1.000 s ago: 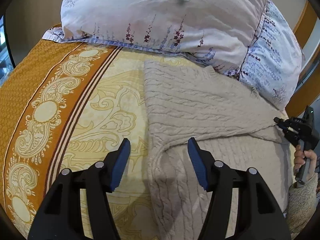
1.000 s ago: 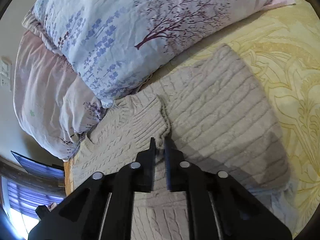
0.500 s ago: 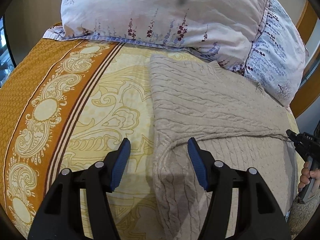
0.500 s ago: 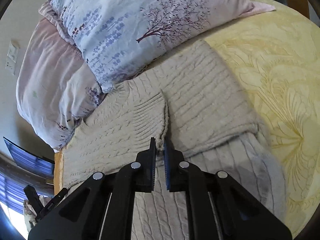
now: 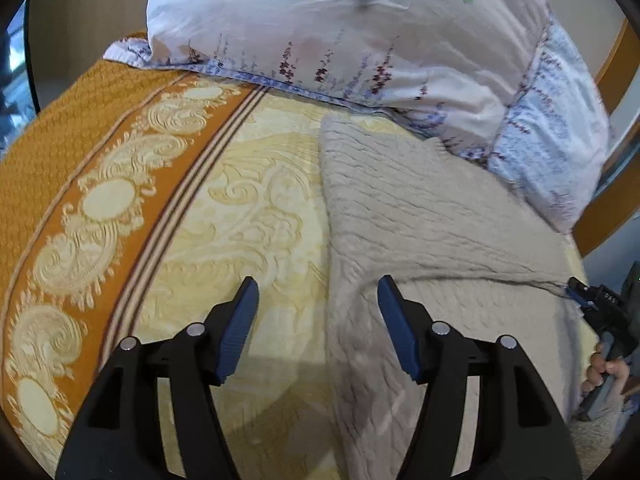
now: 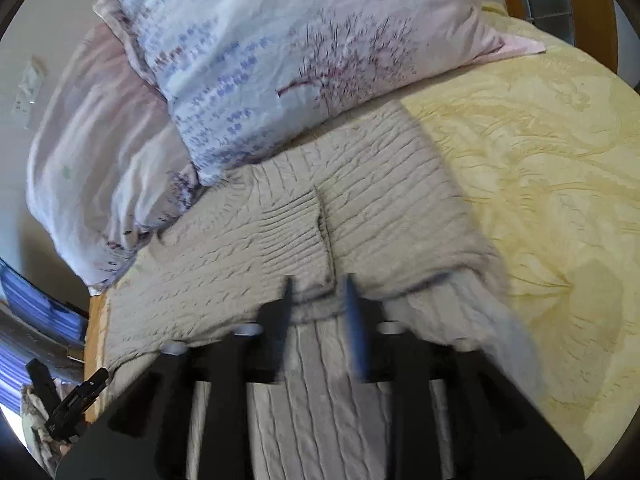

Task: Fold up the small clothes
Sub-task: 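Grasp the sweater hem with both tools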

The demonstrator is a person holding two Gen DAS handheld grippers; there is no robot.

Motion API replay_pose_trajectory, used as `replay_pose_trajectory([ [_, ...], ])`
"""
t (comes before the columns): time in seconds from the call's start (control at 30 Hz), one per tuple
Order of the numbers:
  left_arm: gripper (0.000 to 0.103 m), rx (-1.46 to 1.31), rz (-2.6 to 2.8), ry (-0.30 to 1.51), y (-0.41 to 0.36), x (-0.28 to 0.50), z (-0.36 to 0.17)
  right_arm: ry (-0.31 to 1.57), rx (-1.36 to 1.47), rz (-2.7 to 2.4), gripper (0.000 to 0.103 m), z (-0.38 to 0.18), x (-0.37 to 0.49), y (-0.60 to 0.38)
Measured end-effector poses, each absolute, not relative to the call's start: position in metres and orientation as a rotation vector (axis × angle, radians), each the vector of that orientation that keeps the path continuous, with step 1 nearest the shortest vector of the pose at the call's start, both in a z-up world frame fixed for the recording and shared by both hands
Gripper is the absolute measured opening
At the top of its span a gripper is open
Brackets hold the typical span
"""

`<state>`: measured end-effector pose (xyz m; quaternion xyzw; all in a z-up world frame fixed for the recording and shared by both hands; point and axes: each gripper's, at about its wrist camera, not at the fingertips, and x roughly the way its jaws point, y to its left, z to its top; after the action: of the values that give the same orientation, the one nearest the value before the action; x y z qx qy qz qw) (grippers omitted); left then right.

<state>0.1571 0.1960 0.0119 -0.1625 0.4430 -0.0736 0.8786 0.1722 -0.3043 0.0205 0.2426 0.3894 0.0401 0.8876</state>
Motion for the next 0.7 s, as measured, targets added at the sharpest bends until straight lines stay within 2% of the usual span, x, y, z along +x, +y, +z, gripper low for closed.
replay_pose_trajectory([
  [0.07, 0.062, -0.374, -0.208, 0.901, 0.197, 0.143, 0.015, 0.772, 0.521, 0.131, 0.058, 0.025, 0.151, -0.318],
  [0.37, 0.07, -0.389, -0.468, 0.798, 0.189, 0.046, 0.017, 0.758, 0.559, 0.388, 0.058, 0.023, 0.061, -0.379],
  [0.47, 0.071, -0.384, -0.552, 0.801, 0.191, 0.012, 0.008, 0.795, 0.545, 0.551, 0.059, 0.019, 0.028, -0.389],
  [0.53, 0.071, -0.376, -0.578, 0.814, 0.194, -0.007, 0.0, 0.839, 0.487, 0.618, 0.063, 0.016, 0.005, -0.388],
  [0.7, 0.073, -0.423, -0.641, 0.777, 0.204, -0.034, -0.011, 1.001, 0.367, 0.602, 0.063, -0.009, -0.019, -0.381],
])
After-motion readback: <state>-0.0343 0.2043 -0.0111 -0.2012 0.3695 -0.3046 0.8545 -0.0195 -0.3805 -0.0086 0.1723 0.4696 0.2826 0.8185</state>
